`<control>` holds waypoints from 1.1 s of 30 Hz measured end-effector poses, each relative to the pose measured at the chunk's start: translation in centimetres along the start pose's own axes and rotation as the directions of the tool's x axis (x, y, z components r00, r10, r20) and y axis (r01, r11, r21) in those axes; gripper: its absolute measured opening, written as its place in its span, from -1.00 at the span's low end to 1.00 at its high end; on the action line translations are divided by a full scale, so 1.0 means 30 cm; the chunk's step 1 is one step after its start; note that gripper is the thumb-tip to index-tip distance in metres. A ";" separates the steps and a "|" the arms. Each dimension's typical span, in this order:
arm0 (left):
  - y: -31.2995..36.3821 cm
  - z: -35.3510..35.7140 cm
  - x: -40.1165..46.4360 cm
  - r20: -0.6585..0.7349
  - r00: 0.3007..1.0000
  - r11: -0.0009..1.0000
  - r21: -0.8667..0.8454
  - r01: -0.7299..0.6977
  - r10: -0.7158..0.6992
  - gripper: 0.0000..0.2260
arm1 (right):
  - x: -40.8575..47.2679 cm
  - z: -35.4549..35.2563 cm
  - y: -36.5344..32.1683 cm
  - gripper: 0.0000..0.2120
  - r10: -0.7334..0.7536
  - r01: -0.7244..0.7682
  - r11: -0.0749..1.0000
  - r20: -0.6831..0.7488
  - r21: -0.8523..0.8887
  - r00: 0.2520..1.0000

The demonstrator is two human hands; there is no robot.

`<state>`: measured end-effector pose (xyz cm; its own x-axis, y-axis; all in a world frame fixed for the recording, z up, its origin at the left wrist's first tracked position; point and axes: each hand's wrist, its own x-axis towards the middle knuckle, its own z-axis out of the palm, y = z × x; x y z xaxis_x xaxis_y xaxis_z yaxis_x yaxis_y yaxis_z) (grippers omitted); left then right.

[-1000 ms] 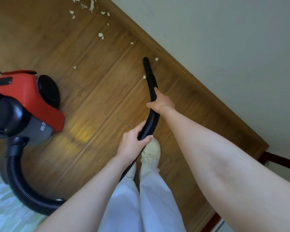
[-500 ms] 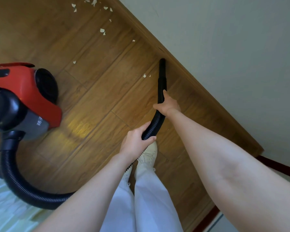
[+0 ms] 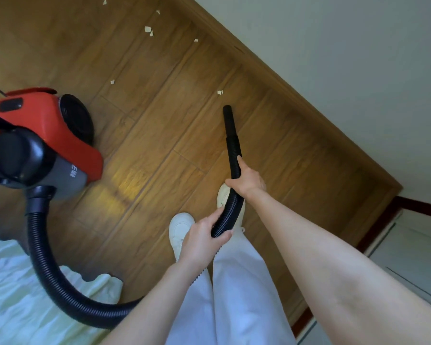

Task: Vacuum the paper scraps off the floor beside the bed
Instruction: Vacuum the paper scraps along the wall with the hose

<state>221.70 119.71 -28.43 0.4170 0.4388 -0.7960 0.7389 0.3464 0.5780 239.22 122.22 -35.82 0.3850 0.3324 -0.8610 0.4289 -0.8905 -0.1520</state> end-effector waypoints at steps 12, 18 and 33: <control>0.063 -0.129 0.122 -0.085 0.996 0.999 -0.039 -0.036 0.032 -0.47 | 0.107 -0.076 -0.191 -0.22 -0.061 0.056 0.995 -0.063 -0.079 0.996; 0.095 -0.088 0.086 -0.043 0.999 1.000 -0.014 -0.023 0.023 -0.48 | 0.075 -0.104 -0.134 -0.21 -0.057 0.055 0.994 -0.011 -0.090 0.998; -0.017 -0.198 0.009 -0.216 0.972 0.990 -0.123 0.069 -0.094 -0.50 | 0.055 0.073 -0.381 -0.20 -0.229 0.254 0.927 0.123 -0.275 0.966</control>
<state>218.28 124.58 -27.88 0.2213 0.5726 -0.7894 0.6948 0.4754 0.5396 233.17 132.26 -36.57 0.1734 0.4863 -0.8564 0.7207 -0.6553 -0.2262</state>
